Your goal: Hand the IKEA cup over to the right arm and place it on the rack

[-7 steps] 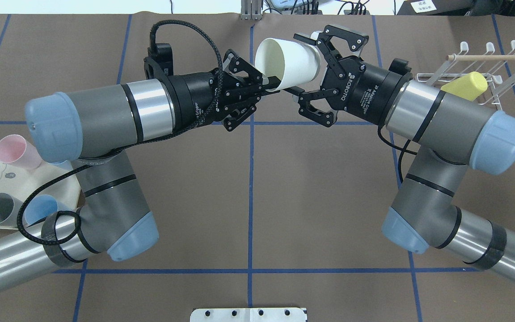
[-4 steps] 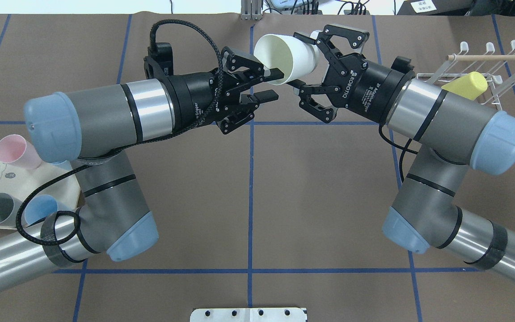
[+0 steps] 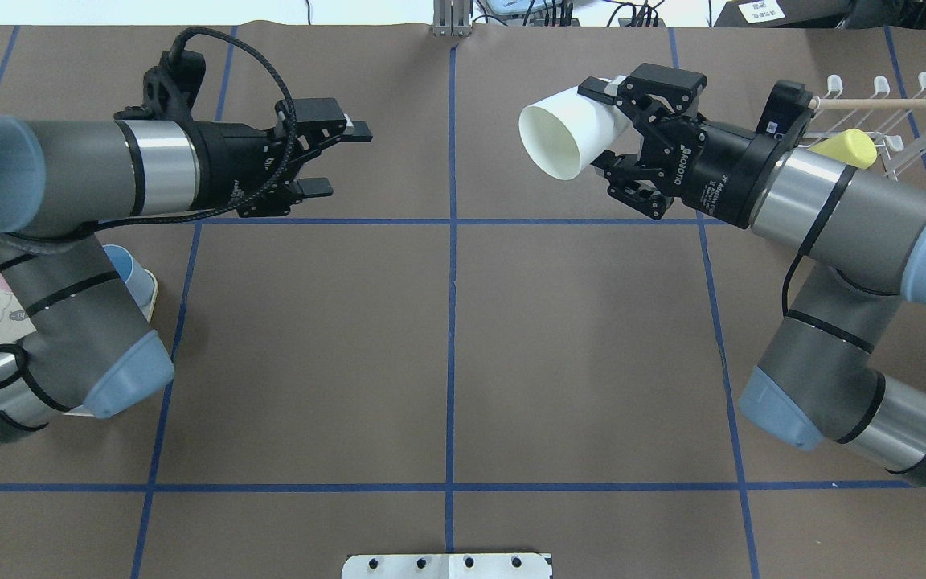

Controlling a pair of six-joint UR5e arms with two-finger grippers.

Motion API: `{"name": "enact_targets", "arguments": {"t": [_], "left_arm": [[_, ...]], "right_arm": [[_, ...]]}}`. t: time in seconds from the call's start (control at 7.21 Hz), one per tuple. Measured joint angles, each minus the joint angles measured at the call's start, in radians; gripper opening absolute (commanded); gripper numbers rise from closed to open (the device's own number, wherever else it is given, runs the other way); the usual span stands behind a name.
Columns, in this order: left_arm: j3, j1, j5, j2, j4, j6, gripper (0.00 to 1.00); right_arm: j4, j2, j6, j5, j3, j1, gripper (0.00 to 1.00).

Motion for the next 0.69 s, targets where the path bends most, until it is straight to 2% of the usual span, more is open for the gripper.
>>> {"name": "enact_targets", "arguments": {"t": [0.28, 0.69], "left_arm": [[-0.006, -0.168, -0.162, 0.104, 0.199, 0.332, 0.99], [0.005, -0.304, -0.198, 0.294, 0.392, 0.877, 0.99]], "right_arm": [[0.001, -0.094, -0.239, 0.037, 0.001, 0.044, 0.05], [0.001, -0.208, -0.487, 0.045, 0.001, 0.105, 0.05]]}}
